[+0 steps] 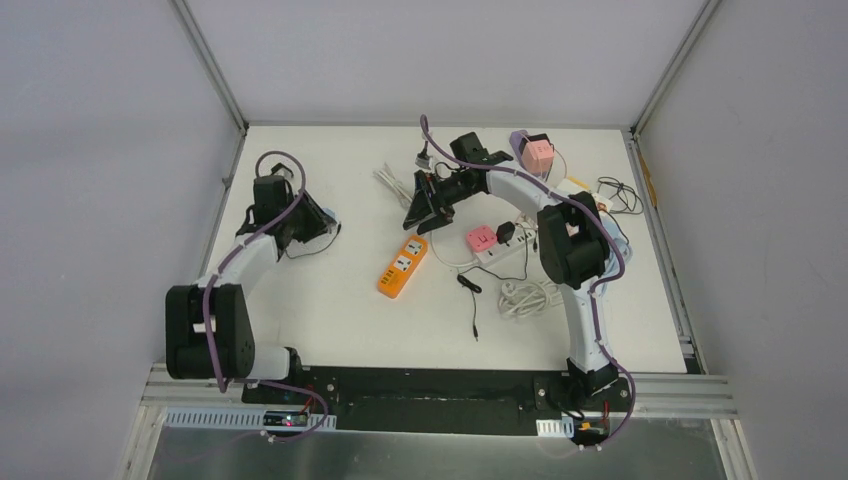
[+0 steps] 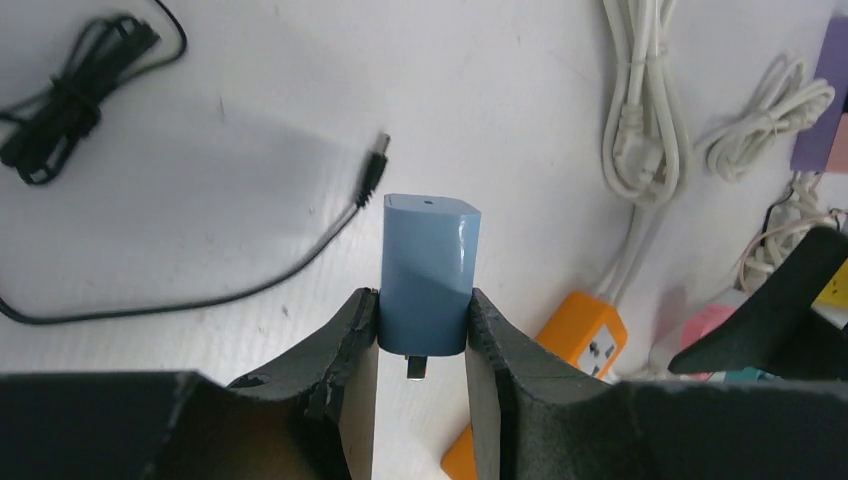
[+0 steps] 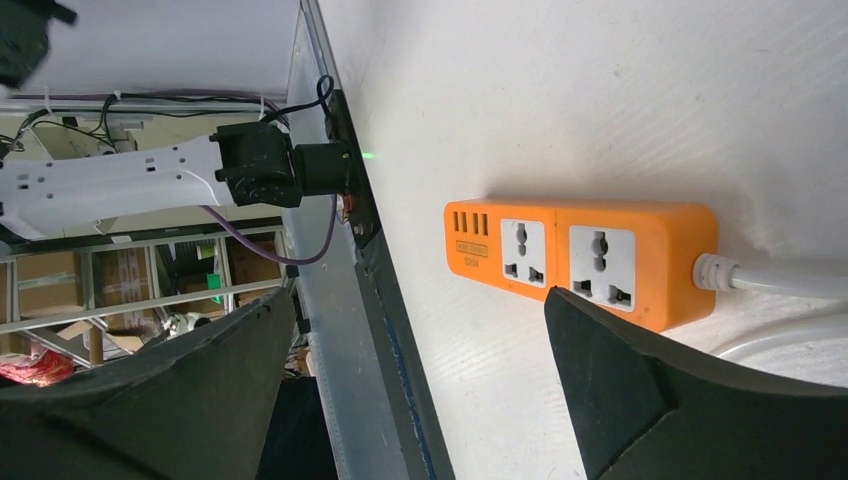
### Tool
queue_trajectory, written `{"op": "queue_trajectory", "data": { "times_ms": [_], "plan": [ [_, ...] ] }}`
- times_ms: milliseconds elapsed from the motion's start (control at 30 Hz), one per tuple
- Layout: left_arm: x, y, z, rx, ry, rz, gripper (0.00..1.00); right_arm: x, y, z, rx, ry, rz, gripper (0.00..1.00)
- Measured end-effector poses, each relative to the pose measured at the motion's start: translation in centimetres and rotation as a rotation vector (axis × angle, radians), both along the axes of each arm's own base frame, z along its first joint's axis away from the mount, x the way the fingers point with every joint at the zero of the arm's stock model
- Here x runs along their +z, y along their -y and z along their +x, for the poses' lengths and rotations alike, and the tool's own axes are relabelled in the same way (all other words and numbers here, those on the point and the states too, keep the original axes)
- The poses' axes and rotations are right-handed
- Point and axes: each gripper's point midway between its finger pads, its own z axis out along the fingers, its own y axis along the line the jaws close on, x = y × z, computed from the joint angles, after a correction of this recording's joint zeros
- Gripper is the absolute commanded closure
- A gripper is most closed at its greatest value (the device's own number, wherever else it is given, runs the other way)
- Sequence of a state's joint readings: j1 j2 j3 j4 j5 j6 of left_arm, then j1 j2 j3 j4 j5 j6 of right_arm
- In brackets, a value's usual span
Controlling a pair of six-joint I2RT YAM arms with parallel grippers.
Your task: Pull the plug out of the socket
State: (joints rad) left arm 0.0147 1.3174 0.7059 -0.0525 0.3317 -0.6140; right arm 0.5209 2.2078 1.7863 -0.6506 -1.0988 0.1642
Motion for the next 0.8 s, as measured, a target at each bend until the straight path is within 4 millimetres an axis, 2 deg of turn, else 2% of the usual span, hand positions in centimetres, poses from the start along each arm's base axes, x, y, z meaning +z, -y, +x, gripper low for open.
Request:
{"op": "queue_trajectory", "data": {
  "times_ms": [167,367,467,567,700,800],
  "plan": [
    [-0.6,-3.2,4.1,0.041,-0.073,-0.011,1.00,-0.2,0.4,0.0,0.004,0.016,-0.016,0.00],
    [-3.2,-6.6,8.2,0.060,-0.178,-0.069,0.93,-0.5,1.1,0.3,0.002,0.027,-0.032,0.00],
    [-4.3,-7.7,9.4,0.061,-0.221,-0.074,0.82,-0.7,1.5,0.5,-0.001,0.036,-0.038,0.00],
    [-4.5,-8.6,11.0,0.050,-0.243,-0.053,0.75,-0.7,1.8,0.7,-0.004,0.040,-0.042,0.00],
    [-4.6,-9.3,13.2,0.034,-0.239,-0.027,0.54,-0.8,2.3,1.0,-0.011,0.039,-0.044,0.00],
    [-5.0,-10.1,14.2,0.038,-0.250,-0.012,0.47,-0.7,2.7,1.2,-0.018,0.038,-0.046,0.00]
  ]
}}
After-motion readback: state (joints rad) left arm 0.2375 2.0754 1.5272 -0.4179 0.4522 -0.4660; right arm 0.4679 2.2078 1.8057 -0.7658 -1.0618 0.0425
